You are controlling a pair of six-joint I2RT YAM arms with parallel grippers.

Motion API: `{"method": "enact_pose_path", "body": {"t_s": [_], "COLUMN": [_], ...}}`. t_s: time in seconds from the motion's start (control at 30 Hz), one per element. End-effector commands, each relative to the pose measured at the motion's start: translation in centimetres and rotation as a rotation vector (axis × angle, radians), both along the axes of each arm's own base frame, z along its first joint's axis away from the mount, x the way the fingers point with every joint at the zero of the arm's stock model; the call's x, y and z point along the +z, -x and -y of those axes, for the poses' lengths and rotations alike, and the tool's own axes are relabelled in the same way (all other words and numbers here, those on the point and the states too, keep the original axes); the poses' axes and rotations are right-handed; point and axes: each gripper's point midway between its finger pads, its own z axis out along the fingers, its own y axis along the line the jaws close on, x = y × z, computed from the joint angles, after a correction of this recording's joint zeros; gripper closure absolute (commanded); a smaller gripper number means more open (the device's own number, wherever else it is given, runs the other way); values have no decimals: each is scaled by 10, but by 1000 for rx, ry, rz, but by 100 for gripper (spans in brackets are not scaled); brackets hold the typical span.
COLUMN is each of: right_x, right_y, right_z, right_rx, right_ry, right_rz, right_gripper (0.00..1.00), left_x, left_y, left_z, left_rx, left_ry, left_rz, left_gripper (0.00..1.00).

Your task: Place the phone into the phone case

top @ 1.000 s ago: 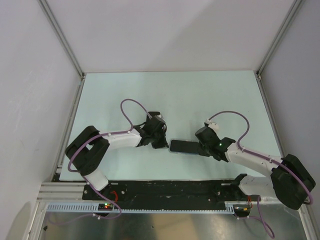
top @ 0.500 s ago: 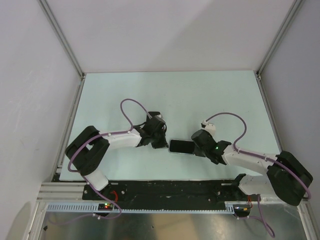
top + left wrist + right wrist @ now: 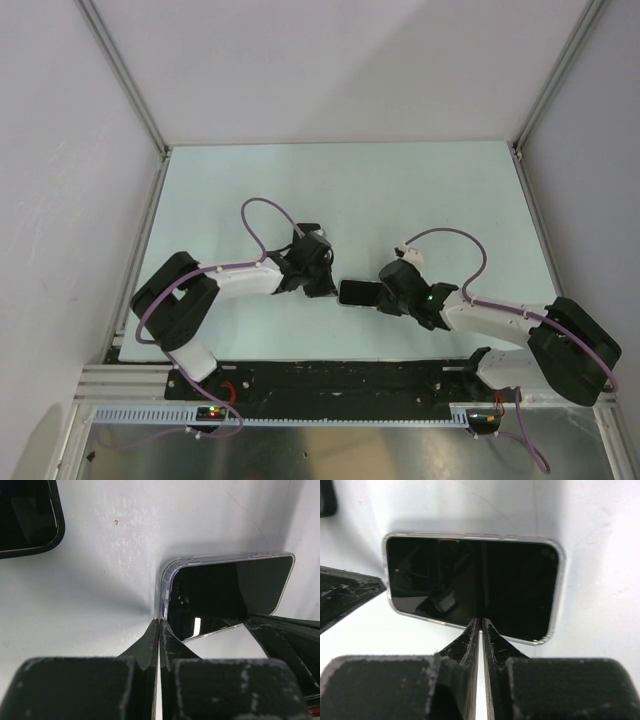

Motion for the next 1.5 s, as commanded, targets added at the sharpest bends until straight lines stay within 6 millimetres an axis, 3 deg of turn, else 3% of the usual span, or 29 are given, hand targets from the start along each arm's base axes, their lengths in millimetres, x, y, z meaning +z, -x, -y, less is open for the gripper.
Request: {"method": "enact_pose_path", "body": {"t_s": [0.0,0.17,0.43,0.63,0.87,1.1,1.33,1.47], "right_x": [-2,26,19,9,-6,-13,-15,-12], "right_y": [11,6,30,45,45,17,-45,-88], "right_z": [34,35,62,57,36,17,26,25], "right_rx": [20,-13,-82,-63,-38,-39,-93,-93], "right_ry": [169,145,144,100,42,2,39,54], "right_rz": [-76,-22,-41,-86,-120,-111,-90,-84], "right_gripper": [88,87,92,94,95,96,97,98], "left_x": [16,29,62,51,25,11,9,9], "left_y": [-7,-17,-68,-97,-92,-74,-63,-70], "left_z": [9,7,21,43,42,32,22,21], "left_rx": [-11,-4,1,-77,-117,-150,-167,-157], "left_ry": [36,33,-15,-85,-128,-139,-141,-133], "left_rz": [52,94,206,221,167,120,91,85], "left_gripper": [99,98,93,90,91,91,92,92]}}
